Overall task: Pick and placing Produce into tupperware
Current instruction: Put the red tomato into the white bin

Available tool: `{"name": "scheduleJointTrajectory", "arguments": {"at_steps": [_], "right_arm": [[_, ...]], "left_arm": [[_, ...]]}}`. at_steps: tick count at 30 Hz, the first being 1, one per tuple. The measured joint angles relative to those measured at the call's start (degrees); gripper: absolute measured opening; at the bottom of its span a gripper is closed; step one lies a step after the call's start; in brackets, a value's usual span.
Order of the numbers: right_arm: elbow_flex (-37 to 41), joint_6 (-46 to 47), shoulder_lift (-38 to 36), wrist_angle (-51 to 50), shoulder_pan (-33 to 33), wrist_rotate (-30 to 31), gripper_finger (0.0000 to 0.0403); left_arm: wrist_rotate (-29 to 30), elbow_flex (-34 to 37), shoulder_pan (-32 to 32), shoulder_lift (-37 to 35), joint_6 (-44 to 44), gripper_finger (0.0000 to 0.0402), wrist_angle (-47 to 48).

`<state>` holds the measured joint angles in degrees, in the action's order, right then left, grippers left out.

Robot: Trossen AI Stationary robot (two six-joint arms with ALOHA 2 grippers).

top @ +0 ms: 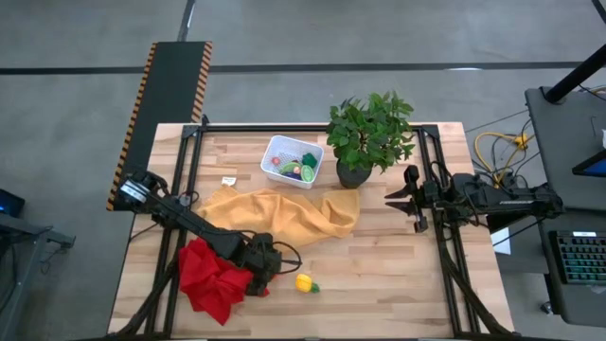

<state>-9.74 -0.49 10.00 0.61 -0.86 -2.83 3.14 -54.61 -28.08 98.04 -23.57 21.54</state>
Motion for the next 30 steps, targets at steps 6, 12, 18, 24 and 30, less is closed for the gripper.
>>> {"name": "scheduleJointTrajectory", "arguments": {"at_steps": [6,12,18,24,30], "right_arm": [[0.00,0.00,0.00,0.02,-0.01,0.00,0.0077],[0.00,0.00,0.00,0.02,0.00,0.00,0.0081],[0.00,0.03,0.00,-0.06,0.00,0.00,0.0072],[0.00,0.44,0.00,-0.38,0.01,0.00,0.0069],[0.00,0.46,0.00,-0.38,0.01,0.00,0.0077]], "left_arm": [[1.64,0.02,0.06,-0.02,0.50,0.0286,-0.04],[1.78,0.07,0.11,-0.02,0.50,0.0286,-0.04],[1.70,-0.06,0.11,-0.02,1.70,0.0275,0.01],[1.66,-0.66,0.11,-0.07,2.01,0.0233,-0.01],[1.53,-0.59,0.11,-0.09,2.00,0.0234,0.08]]}}
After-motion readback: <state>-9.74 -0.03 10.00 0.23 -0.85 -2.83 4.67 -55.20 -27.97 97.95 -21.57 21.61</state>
